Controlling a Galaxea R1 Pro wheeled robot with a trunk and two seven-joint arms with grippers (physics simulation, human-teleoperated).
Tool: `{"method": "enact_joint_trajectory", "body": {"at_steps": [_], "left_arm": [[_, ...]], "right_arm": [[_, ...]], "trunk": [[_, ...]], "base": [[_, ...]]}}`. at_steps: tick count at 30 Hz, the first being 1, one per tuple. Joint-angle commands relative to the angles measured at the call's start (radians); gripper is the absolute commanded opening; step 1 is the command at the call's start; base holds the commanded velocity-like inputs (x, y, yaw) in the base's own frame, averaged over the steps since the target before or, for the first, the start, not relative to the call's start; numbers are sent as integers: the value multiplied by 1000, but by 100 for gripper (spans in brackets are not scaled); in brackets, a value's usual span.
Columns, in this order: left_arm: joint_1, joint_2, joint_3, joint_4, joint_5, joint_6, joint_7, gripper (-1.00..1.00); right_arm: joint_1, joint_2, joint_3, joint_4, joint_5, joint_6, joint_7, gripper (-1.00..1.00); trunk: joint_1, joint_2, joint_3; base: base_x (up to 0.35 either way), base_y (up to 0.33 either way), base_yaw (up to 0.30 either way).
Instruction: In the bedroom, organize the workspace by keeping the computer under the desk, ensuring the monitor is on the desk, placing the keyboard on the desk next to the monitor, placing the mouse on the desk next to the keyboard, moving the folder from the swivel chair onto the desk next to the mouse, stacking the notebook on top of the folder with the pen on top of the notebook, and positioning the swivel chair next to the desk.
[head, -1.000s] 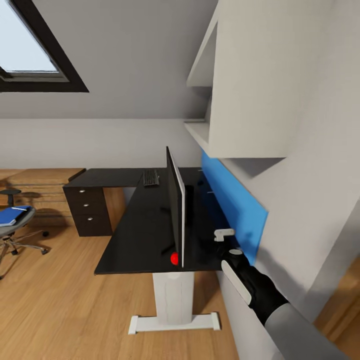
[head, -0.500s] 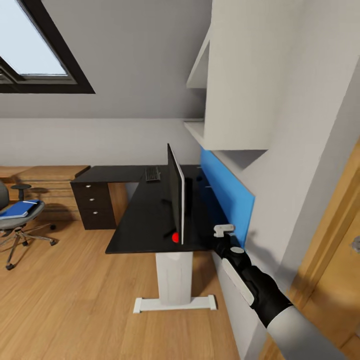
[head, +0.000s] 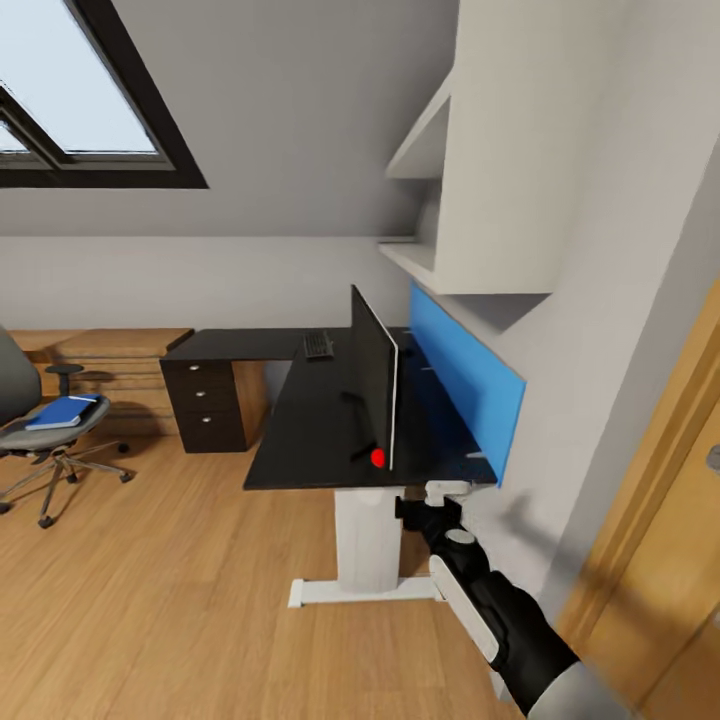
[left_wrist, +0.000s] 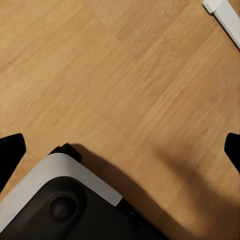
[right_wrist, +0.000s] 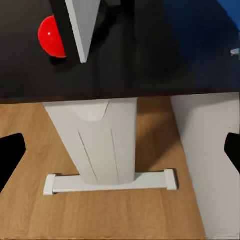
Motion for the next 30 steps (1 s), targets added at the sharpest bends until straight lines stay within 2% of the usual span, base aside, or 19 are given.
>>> {"method": "enact_joint_trajectory", "body": {"at_steps": [1,2,3,4,9,14,19,22,27,28,29,30], "left_arm": [[0,0,2,-1,10,9,-5,100],[0,0,2,-1,10,9,-5,100],[0,0,2,-1,10,9,-5,100],[0,-1,1,-1,10,8,-5,100],[0,-1,-3,-1,9,6,-5,100],[-2,-2,-10,-2,9,5,-5,100],[-6,-3,-12,-3,9,8,-5,100],[-10,-2,-12,-2,10,13,-5,100],[-25,-1,-6,-2,11,46,-6,100],[-25,-1,-6,-2,11,46,-6,100],[-37,-1,-5,-2,11,64,-6,100],[-37,-1,-5,-2,11,64,-6,100]], "right_arm": [[10,11,4,-1,-6,3,-21,100],[33,36,17,-2,-4,3,-38,100],[33,36,17,-2,-4,3,-38,100],[73,82,123,-6,6,2,-59,100],[89,100,233,-11,12,-5,-67,100],[94,106,267,-14,12,0,-69,100],[95,104,275,-44,13,4,-70,100],[100,98,274,-102,10,22,-69,100],[145,85,272,-246,10,112,-67,100],[145,85,272,-246,10,112,-67,100],[164,81,272,-295,10,142,-66,100],[164,81,272,-295,10,142,-66,100]], "trunk": [[0,-1,-1],[0,-1,-1],[0,-1,-1],[0,-1,-1],[0,-1,-1],[0,-1,-1],[0,-1,-1],[0,-1,-1],[0,-1,-1],[0,-1,-1],[0,-1,-1],[0,-1,-1]], "base": [[-36,288,0],[-3,292,0],[-3,292,0],[130,269,0],[188,246,0],[245,222,0],[262,211,0],[268,208,0],[270,207,0],[271,207,0],[272,207,-20],[272,207,-20]]}}
